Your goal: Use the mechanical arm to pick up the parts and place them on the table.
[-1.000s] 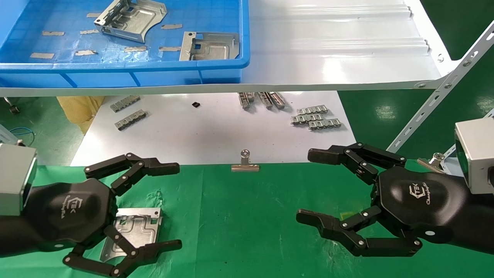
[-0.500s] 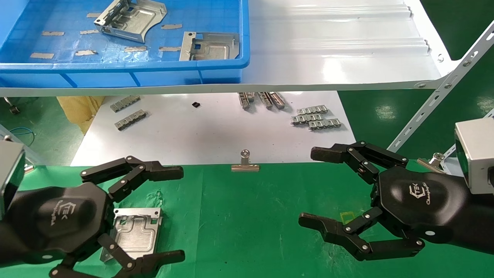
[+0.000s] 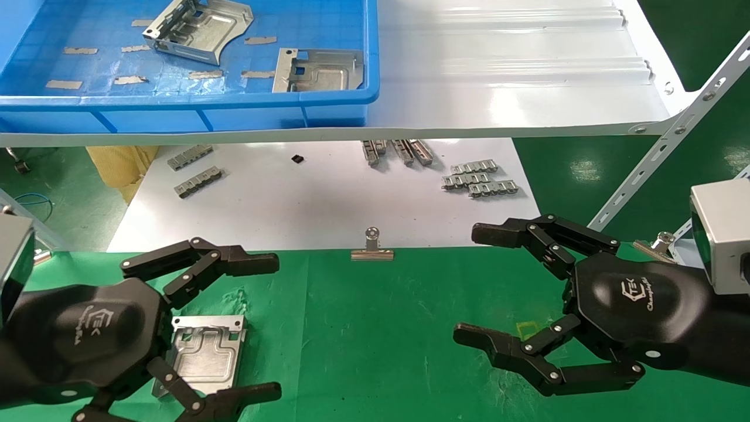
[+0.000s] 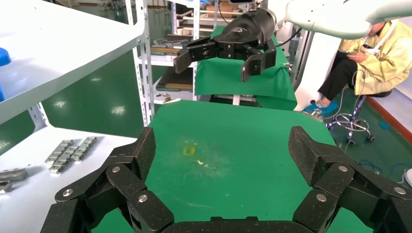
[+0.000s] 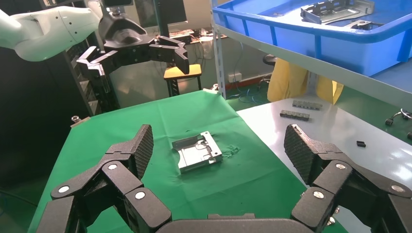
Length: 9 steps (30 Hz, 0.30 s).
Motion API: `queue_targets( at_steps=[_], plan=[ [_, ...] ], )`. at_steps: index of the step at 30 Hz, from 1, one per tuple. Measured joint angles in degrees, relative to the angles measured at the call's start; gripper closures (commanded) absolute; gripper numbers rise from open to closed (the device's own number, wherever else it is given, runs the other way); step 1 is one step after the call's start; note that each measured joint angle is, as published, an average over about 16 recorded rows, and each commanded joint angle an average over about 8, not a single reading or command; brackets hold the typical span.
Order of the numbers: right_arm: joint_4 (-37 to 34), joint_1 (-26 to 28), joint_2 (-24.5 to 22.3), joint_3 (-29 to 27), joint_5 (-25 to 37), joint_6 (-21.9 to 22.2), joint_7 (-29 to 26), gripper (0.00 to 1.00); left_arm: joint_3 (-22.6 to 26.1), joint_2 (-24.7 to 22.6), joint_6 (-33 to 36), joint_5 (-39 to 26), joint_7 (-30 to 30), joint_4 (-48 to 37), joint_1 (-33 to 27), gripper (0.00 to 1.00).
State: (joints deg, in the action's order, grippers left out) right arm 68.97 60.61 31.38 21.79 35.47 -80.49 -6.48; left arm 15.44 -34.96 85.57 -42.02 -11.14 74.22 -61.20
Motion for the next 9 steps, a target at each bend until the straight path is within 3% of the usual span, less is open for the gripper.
queue_targets(
  at_steps=[9],
  plan=[
    [0.00, 0.00, 0.00, 0.00, 0.00, 0.00, 0.00, 0.00, 0.27, 0.00, 0.03, 0.03, 0.22, -0.30, -0.16, 0.00]
  ],
)
